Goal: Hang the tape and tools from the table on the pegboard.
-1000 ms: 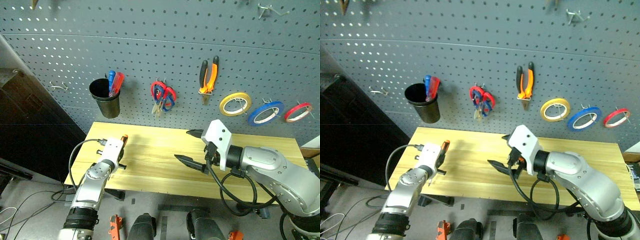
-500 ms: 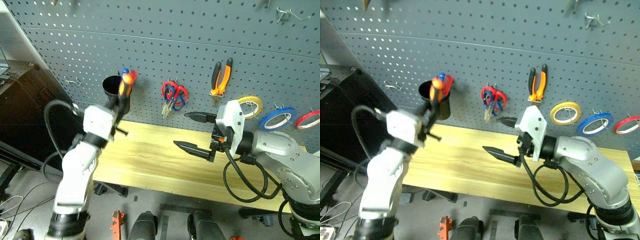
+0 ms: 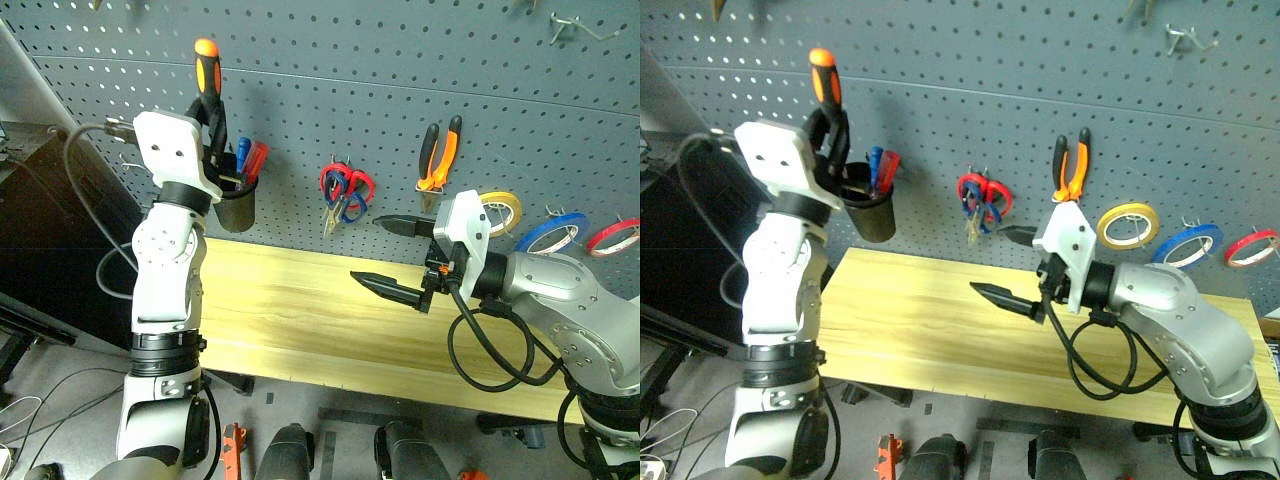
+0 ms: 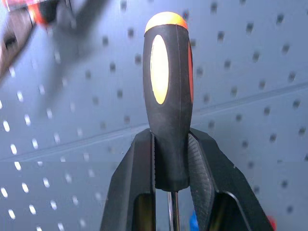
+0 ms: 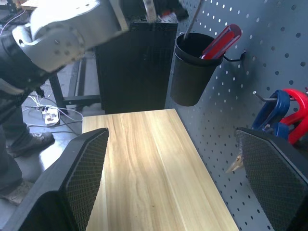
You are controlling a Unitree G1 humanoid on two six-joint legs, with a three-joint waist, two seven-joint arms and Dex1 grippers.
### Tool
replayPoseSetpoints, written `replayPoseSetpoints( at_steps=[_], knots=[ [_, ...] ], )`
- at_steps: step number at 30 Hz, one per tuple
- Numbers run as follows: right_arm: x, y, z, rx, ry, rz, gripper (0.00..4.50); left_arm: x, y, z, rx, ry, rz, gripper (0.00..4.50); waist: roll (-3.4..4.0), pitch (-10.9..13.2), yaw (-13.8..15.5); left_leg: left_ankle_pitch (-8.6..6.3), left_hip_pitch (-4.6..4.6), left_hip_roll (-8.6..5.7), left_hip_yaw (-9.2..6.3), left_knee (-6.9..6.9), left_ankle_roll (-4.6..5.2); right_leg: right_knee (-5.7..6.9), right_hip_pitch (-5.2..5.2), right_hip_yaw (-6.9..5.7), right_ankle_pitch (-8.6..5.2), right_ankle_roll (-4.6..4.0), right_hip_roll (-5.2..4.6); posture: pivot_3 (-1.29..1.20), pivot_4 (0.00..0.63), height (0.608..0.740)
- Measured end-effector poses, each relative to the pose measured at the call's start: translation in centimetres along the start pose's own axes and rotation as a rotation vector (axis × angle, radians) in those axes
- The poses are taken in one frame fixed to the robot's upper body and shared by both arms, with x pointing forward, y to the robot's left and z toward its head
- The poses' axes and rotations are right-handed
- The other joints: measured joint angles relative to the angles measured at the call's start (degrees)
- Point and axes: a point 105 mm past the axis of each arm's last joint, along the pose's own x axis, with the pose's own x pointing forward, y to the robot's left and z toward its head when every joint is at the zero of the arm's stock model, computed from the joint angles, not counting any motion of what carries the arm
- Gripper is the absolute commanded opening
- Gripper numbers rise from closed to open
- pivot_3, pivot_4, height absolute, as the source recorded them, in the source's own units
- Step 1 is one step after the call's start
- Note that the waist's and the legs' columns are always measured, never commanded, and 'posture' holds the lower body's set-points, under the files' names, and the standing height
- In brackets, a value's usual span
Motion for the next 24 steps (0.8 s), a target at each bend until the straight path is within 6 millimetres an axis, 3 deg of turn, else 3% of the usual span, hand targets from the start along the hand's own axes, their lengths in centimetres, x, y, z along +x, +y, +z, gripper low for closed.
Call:
replayPoseSetpoints(
  at_steps=[2,7,13,17,19,22,24],
  knots=[
    [0.0,0.1,0.1,-0.003,-0.001,0.001,4.50,-0.1,-0.2,-1.2,-0.016,0.029,0.002,0.59,-0.06,0.0,0.0,0.00,0.02,-0.01,0.02,0.01,0.00,0.08,-0.01,0.02,0.00,0.00,0.00,0.04,0.139,0.740],
    [-0.3,0.3,0.2,-0.016,0.008,0.001,4.50,-0.2,-0.4,-1.7,-0.054,0.037,0.006,2.19,-0.13,-0.1,-0.1,0.00,0.03,-0.01,0.06,0.05,0.00,0.27,-0.07,0.07,0.00,0.00,-0.01,0.03,0.137,0.740],
    [-0.8,0.2,-0.6,0.003,0.038,-0.017,4.50,-0.2,0.9,0.4,-0.036,-0.012,0.089,3.99,-0.30,-0.3,-0.1,0.01,0.08,0.00,0.09,0.11,-0.02,0.42,-0.08,0.14,0.00,0.00,0.00,0.05,0.129,0.740],
    [-1.5,0.1,-1.0,0.008,0.046,-0.040,4.50,-0.6,-0.4,2.0,-0.061,-0.035,0.023,3.99,-0.30,-0.6,0.0,0.02,0.10,-0.02,0.10,0.15,-0.02,0.51,-0.05,0.16,0.00,0.00,0.00,0.06,0.123,0.740],
    [-1.9,0.2,-1.4,0.019,0.055,-0.053,4.50,-1.5,-2.5,2.0,-0.126,0.002,-0.097,3.99,-0.29,-1.0,0.0,0.02,0.09,-0.03,0.10,0.15,-0.02,0.52,-0.05,0.17,0.00,0.00,0.01,0.07,0.120,0.740],
    [-2.5,0.2,-2.4,0.056,0.075,-0.088,4.50,-4.1,-6.3,0.0,-0.241,0.154,-0.292,3.99,-0.30,-1.6,0.0,0.01,0.15,0.00,0.11,0.14,0.00,0.53,-0.03,0.24,-0.01,0.00,0.07,0.07,0.116,0.740],
    [-2.9,0.1,-3.0,0.076,0.077,-0.122,4.50,-5.6,-7.2,-2.0,-0.275,0.278,-0.330,3.99,-0.31,-1.7,0.0,-0.01,0.28,0.00,0.10,0.14,0.08,0.64,0.03,0.29,-0.01,0.00,0.15,0.07,0.114,0.740]
  ],
)
